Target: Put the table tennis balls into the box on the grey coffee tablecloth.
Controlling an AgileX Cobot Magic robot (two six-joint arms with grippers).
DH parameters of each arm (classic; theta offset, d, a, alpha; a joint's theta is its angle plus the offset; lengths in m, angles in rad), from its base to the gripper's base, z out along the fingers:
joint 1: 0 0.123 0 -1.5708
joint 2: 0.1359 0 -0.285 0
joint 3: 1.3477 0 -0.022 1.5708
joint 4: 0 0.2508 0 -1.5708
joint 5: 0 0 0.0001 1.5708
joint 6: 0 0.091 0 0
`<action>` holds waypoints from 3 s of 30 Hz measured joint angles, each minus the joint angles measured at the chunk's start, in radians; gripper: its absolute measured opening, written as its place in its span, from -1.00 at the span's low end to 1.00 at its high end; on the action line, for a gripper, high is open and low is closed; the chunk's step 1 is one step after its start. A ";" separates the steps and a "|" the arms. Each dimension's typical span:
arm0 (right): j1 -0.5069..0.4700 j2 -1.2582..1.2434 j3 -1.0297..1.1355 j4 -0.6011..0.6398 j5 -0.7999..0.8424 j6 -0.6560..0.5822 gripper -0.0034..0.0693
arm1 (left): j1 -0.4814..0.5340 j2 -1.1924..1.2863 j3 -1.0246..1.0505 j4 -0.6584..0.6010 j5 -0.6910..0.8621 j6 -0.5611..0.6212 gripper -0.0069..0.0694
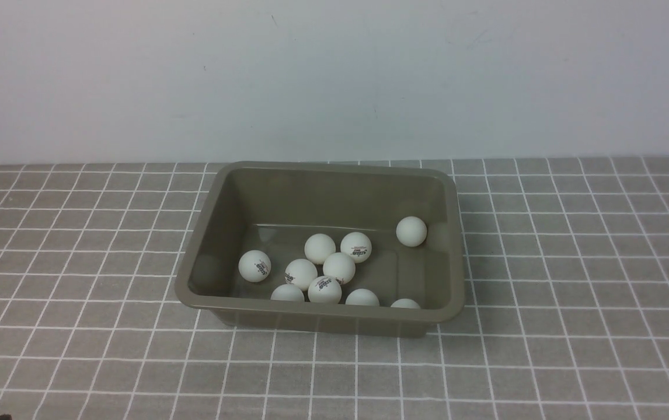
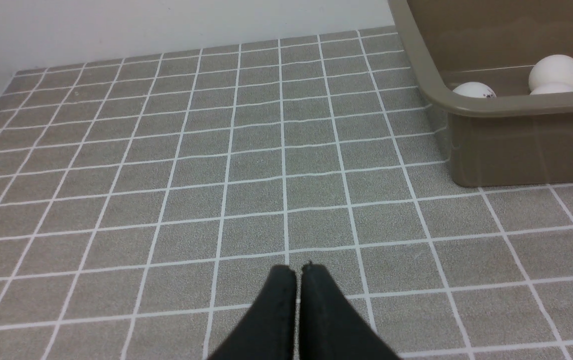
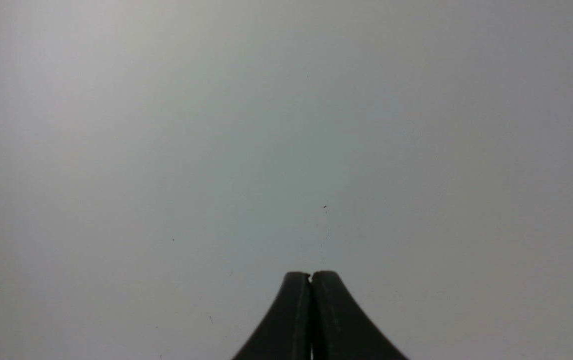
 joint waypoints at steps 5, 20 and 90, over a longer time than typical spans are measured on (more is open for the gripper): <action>0.000 0.000 0.000 0.000 0.000 0.000 -0.94 | 0.000 0.000 0.000 0.000 0.001 0.000 -0.83; 0.000 0.000 0.000 0.000 0.002 0.000 -0.94 | 0.000 0.000 0.000 0.000 0.001 0.000 -0.83; -0.200 0.001 0.422 -0.101 0.208 0.007 -0.94 | 0.000 0.000 0.000 0.000 0.003 0.000 -0.83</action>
